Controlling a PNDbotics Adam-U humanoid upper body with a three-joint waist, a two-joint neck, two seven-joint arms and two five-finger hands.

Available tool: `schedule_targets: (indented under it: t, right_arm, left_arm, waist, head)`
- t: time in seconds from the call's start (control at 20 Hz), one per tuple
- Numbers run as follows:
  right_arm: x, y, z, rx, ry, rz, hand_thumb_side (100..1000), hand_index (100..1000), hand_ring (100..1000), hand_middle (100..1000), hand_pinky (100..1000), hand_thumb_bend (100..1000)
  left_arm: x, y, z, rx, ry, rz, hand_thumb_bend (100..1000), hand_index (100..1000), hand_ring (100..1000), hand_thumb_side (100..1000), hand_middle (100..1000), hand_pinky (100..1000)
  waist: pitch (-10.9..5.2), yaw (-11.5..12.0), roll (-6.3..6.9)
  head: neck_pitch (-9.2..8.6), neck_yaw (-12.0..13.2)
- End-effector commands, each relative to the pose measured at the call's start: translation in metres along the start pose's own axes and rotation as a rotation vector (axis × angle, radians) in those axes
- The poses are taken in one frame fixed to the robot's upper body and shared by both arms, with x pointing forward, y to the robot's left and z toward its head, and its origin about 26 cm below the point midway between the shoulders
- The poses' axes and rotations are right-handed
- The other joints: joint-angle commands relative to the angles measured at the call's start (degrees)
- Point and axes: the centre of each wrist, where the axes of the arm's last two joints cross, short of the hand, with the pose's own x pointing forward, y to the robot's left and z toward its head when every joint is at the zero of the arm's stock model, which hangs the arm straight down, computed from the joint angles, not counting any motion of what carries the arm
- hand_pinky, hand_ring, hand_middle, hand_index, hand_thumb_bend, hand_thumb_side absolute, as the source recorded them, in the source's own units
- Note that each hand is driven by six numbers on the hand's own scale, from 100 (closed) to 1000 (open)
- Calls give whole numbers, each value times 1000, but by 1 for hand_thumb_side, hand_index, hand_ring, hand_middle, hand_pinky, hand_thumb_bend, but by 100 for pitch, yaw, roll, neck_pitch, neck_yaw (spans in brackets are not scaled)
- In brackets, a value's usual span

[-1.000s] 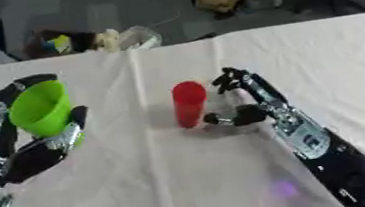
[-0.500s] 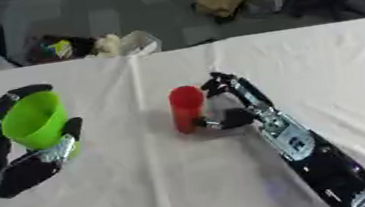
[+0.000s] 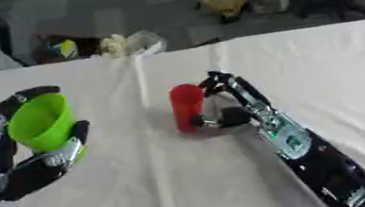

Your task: Pour the contents of one cup into another cup.

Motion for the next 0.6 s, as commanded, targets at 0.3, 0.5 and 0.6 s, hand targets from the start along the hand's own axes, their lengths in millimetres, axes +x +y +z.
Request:
schedule_targets:
  t: [0.3,0.5,0.6]
  right_arm:
    - [10,3,-9,32,-48,23,424,710,1000,516,771,797]
    - [13,8,-10,55,-60,27,423,710,1000,516,771,795]
    - [14,11,-11,68,-66,29,419,711,1000,516,771,806]
  left_arm:
    - [10,0,-4,-18,-33,-15,100,770,268,217,469,407]
    - [10,-1,-4,-23,-32,-16,100,771,269,219,470,410]
    - [10,-2,-4,-25,-31,-17,100,771,269,215,470,410]
  waist:
    - [-86,-13,38]
    - [-81,-20,49]
    - [-79,-19,53]
  head:
    - [-35,4]
    - [-29,-2]
    - [-24,-4]
